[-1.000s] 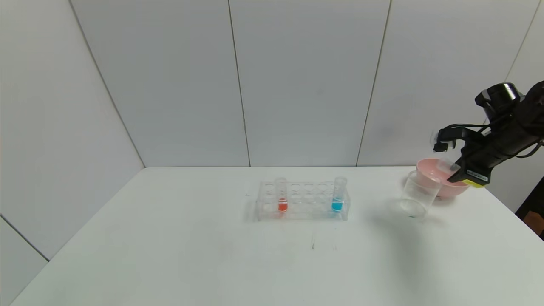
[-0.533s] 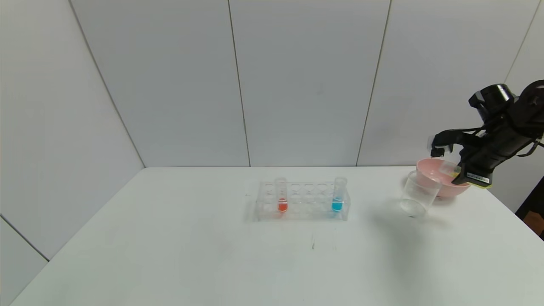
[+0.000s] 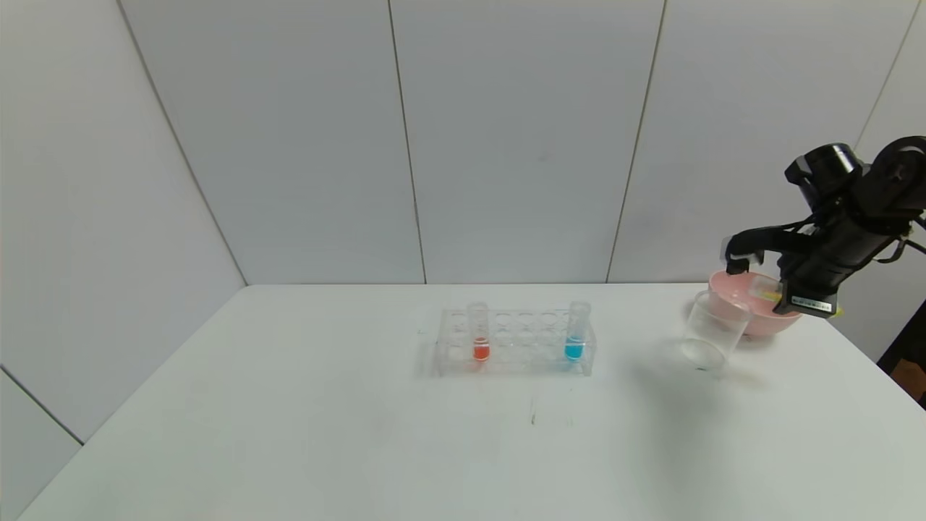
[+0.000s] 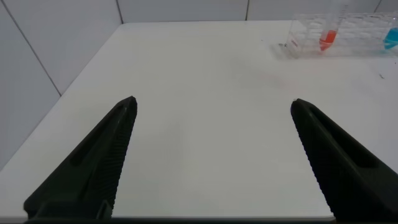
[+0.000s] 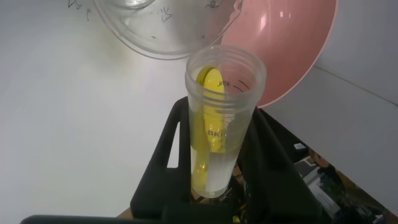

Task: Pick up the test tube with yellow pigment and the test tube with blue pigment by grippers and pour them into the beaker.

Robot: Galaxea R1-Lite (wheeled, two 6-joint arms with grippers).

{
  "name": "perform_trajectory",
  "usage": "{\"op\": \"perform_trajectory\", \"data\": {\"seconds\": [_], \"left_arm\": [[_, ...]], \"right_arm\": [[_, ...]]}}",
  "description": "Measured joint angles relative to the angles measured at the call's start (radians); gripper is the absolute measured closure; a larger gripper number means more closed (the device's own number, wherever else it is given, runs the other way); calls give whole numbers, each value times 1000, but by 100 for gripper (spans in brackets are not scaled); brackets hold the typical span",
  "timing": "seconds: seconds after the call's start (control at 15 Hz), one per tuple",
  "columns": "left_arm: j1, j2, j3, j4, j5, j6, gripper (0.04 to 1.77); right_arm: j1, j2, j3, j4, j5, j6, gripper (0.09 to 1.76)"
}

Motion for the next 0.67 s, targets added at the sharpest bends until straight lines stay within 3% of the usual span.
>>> {"op": "perform_trajectory", "data": {"seconds": [0.67], "left_arm": [[0, 0, 0, 0, 0, 0, 5]], "right_arm": [[51, 20, 0, -3, -114, -9, 132]]}}
